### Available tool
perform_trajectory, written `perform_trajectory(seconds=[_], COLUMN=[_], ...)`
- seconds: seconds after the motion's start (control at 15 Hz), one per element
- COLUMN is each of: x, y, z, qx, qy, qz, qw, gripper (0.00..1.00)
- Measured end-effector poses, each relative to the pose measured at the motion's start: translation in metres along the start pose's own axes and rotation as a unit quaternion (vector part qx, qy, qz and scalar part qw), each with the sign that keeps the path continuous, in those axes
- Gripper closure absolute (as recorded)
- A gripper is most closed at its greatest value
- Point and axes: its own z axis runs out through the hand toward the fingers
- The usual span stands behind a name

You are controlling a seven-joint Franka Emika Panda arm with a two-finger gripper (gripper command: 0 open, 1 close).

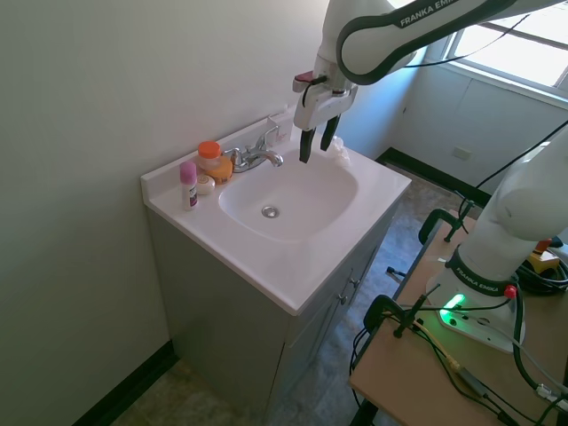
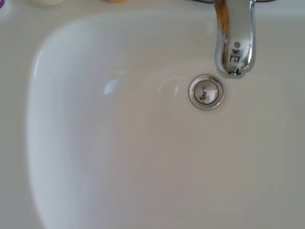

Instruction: Throw the tissue in the trash bin

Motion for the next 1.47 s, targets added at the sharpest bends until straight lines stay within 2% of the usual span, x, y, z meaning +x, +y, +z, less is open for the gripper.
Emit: perform_trajectory(seconds=[0.13, 0.27, 0.4, 0.6, 0.8, 1.07, 1.27, 1.47], x=[0.001, 0.018, 0.052, 0.105, 0.142, 0.194, 0.219, 0.224], y=[0.000, 0.005, 0.026, 0.070, 0.113, 0.133, 0.141, 0.151], z=[0.000, -0.004, -0.014, -0.023, 0.003, 0.049, 0.080, 0.099], qx=[0.000, 0.019, 0.040, 0.059, 0.043, 0.011, -0.022, -0.040], qy=[0.003, 0.033, 0.061, 0.081, 0.064, 0.044, 0.014, -0.003], qz=[0.001, 0.030, 0.075, 0.149, 0.203, 0.240, 0.247, 0.245], qw=[1.0000, 0.9988, 0.9945, 0.9838, 0.9760, 0.9697, 0.9688, 0.9686], gripper=[0.00, 0.00, 0.00, 0.00, 0.00, 0.00, 0.00, 0.00])
